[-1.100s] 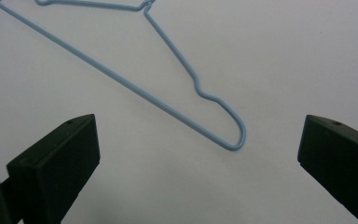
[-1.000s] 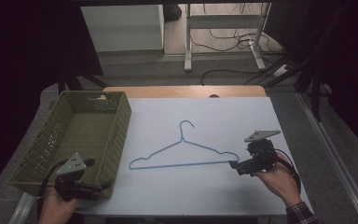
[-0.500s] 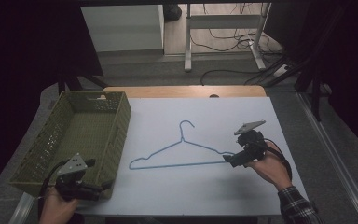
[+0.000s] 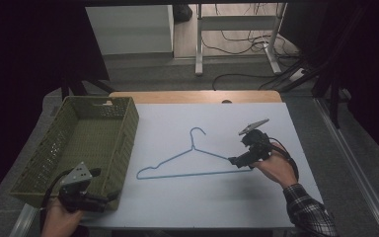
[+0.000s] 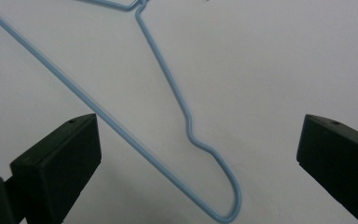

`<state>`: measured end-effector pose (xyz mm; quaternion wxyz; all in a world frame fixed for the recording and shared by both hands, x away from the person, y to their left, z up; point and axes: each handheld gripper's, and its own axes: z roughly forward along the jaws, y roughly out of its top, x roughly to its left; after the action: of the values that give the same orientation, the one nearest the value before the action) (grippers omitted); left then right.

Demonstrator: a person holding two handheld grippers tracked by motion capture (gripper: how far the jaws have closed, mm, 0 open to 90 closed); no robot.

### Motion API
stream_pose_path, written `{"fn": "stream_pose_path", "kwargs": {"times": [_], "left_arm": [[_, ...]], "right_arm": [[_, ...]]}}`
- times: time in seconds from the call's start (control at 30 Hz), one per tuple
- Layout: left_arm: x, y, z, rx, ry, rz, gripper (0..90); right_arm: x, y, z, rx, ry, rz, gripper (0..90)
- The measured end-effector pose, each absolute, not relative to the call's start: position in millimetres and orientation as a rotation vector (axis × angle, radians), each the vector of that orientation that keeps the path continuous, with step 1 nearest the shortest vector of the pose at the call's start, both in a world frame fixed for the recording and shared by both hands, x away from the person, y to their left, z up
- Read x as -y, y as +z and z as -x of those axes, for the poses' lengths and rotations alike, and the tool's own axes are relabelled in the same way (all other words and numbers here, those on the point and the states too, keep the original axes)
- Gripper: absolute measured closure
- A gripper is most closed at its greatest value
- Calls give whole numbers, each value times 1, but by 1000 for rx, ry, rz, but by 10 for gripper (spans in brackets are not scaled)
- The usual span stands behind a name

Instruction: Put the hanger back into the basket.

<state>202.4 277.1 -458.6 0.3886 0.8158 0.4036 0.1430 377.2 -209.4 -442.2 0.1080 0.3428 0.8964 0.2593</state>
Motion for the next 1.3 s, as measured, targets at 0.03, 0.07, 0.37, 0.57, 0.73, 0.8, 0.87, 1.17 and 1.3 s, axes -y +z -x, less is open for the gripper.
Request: {"fn": "stream_pose_path", "kwargs": {"times": [0.03,0.07,0.37,0.57,0.73,0.8,0.87,1.17,1.3], "left_arm": [[-277,-459,-202,-1026,364,-2075,6],[-277,-459,-202,-1026,364,-2075,6],[-278,-458,-202,-1031,369,-2068,0],[-279,-458,-203,-1034,366,-2070,0],[-279,-458,-203,-1033,364,-2073,0],[-279,-458,-203,-1033,364,-2072,0],[-279,-458,-203,-1032,363,-2073,0],[-278,-458,-203,-1029,362,-2076,0],[-278,-458,-203,-1026,361,-2076,0]], "right_arm": [[208,-443,-378,-2640,758,-1001,0],[208,-443,-378,-2640,758,-1001,0],[190,-449,-394,-2655,709,-992,0],[183,-452,-401,-2667,696,-1009,0],[177,-456,-408,-2688,655,-1018,0],[175,-456,-410,-2692,646,-1022,0],[172,-458,-411,-2699,625,-1015,0],[158,-464,-419,-2723,557,-994,0],[148,-468,-423,-2742,511,-980,0]]}}
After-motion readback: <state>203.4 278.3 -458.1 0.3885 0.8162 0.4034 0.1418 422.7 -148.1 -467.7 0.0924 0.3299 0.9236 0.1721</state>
